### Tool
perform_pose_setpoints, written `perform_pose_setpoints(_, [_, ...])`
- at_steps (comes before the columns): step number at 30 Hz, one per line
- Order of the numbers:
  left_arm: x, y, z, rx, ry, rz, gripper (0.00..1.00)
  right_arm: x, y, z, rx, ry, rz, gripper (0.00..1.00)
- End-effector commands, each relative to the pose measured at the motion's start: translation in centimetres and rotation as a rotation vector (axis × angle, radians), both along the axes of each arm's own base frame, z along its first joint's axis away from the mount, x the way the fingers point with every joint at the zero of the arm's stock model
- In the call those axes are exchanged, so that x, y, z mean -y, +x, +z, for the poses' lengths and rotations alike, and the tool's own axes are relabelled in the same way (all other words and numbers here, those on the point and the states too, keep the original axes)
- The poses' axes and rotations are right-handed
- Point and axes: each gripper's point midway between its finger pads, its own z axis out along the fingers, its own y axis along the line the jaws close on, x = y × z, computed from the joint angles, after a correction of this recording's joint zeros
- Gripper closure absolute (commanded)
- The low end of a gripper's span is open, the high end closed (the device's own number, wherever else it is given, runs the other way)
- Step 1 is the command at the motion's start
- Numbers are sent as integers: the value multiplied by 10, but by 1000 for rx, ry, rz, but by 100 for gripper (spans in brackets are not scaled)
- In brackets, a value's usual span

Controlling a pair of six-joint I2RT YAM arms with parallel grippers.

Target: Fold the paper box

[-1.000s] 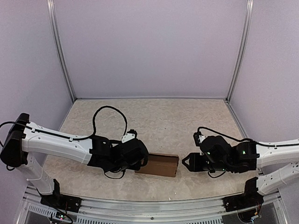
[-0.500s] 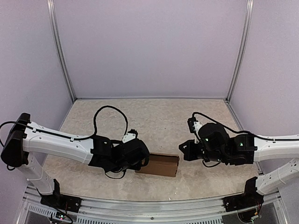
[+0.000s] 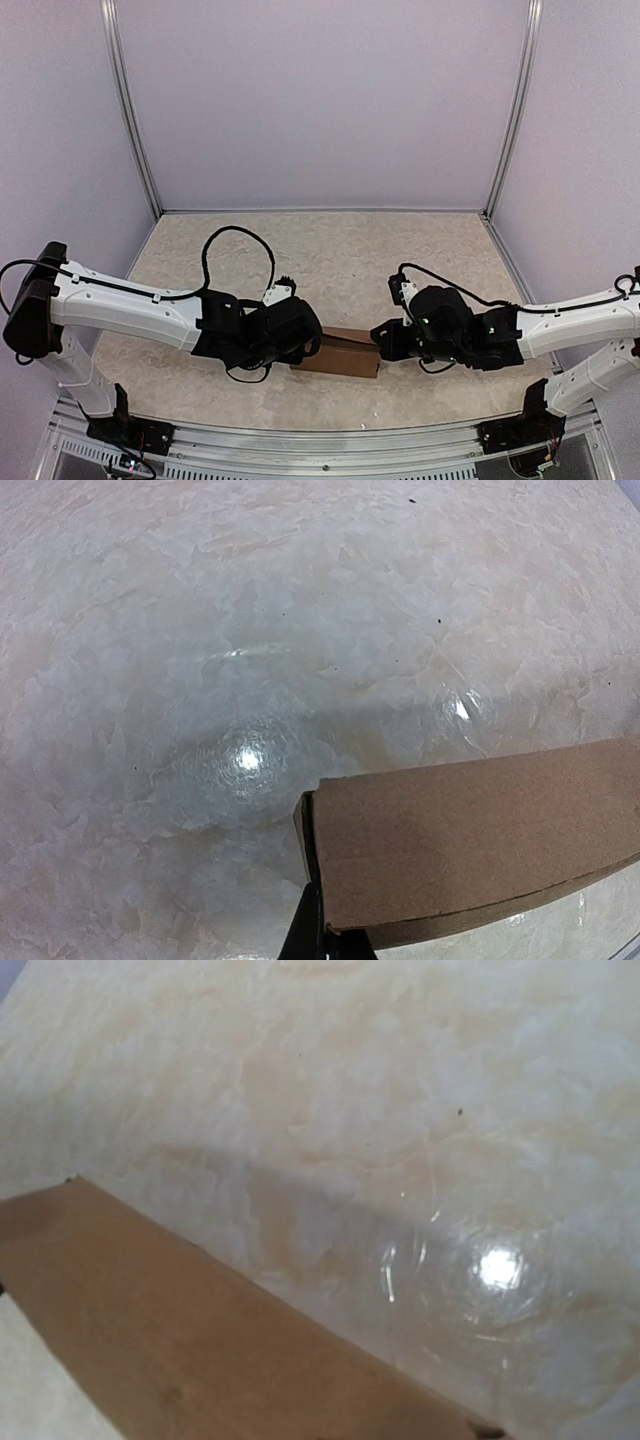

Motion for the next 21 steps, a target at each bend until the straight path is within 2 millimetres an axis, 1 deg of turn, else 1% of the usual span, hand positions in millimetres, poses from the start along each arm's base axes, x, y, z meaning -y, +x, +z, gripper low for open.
perform_pose_setpoints(1, [-25,-26,-51,-160,169,-40,100,12,-19,-45,-93,-67,-12,100])
perform_pose_setpoints(5, [-24,-27,-51,-164,164,-40,100,12,-21,-49,-98,-49,-22,100])
perform_pose_setpoints(9, [-24,-26,-48,-157,168,-45,86,11,-17,-45,-81,-59,-28,100])
perform_pose_setpoints(14, [-26,-28,-38,-138,174,-63,67,7,-13,-43,-71,-73,-36,100])
perform_pose_setpoints(18, [-29,-32,-27,-135,164,-80,54,10,-13,-48,-76,-103,-40,100])
perform_pose_setpoints(21, [-26,-38,-19,-145,115,-119,46,11,-12,-49,-73,-114,-40,100])
